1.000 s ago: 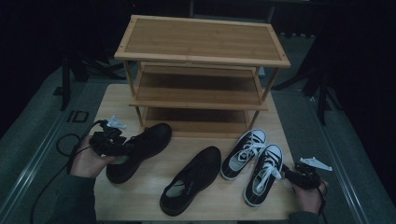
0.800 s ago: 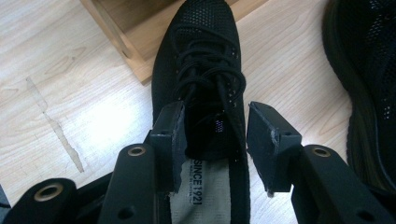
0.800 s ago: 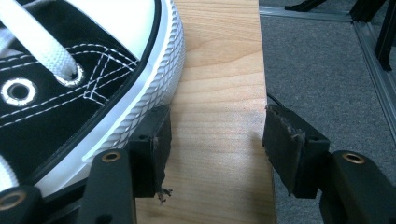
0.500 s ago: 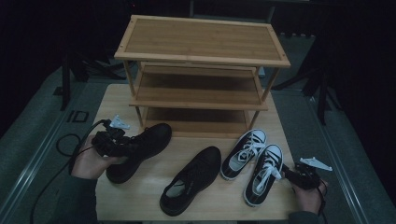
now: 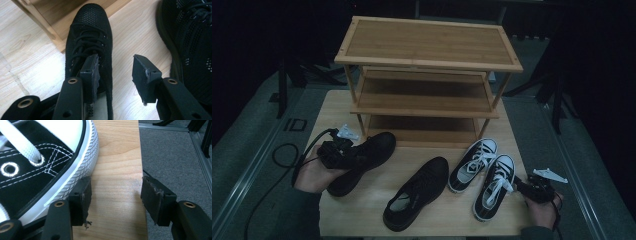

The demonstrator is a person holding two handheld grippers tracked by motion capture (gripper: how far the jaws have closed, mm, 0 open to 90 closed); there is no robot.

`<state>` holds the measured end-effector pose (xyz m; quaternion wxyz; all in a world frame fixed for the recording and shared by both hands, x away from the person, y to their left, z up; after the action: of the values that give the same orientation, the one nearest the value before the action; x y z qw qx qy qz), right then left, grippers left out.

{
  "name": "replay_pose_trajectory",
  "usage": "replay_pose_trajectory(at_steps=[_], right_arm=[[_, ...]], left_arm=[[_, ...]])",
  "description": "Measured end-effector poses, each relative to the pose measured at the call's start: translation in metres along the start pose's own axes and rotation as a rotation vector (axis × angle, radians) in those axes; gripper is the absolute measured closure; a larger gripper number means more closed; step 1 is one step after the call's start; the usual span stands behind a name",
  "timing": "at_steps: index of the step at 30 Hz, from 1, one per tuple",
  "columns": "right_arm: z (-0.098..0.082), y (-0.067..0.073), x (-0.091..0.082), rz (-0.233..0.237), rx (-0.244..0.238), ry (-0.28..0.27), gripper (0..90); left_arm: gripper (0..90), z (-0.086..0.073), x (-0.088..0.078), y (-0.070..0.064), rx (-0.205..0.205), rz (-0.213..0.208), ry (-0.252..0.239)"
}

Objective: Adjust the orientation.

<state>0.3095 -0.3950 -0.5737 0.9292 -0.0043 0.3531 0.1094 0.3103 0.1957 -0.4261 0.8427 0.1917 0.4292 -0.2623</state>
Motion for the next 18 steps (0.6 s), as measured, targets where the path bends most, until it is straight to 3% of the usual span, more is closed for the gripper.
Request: replay_pose_trajectory(at_steps=[8,18], right_arm=[[0.000,0.000,0.000,-0.001,0.000,0.000,41.5],[0.000,0.000,0.000,-0.001,-0.001,0.000,41.5]], left_arm=[[56.9,0.008,0.001,-0.010,0.027,-0.029,0.011],[56.5,0.011,-0.001,-0.018,0.047,-0.024,0.016]])
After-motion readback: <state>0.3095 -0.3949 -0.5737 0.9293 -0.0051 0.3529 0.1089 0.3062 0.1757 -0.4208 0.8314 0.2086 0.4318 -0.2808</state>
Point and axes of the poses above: each handheld gripper's, and its own axes: x roughly forward along the jaws, z roughly out of its top, y roughly to its left, the point moved 2 cm from there along x, roughly forward along the jaws, and after that the axes turned 5 degrees about z, right-handed, at the moved point
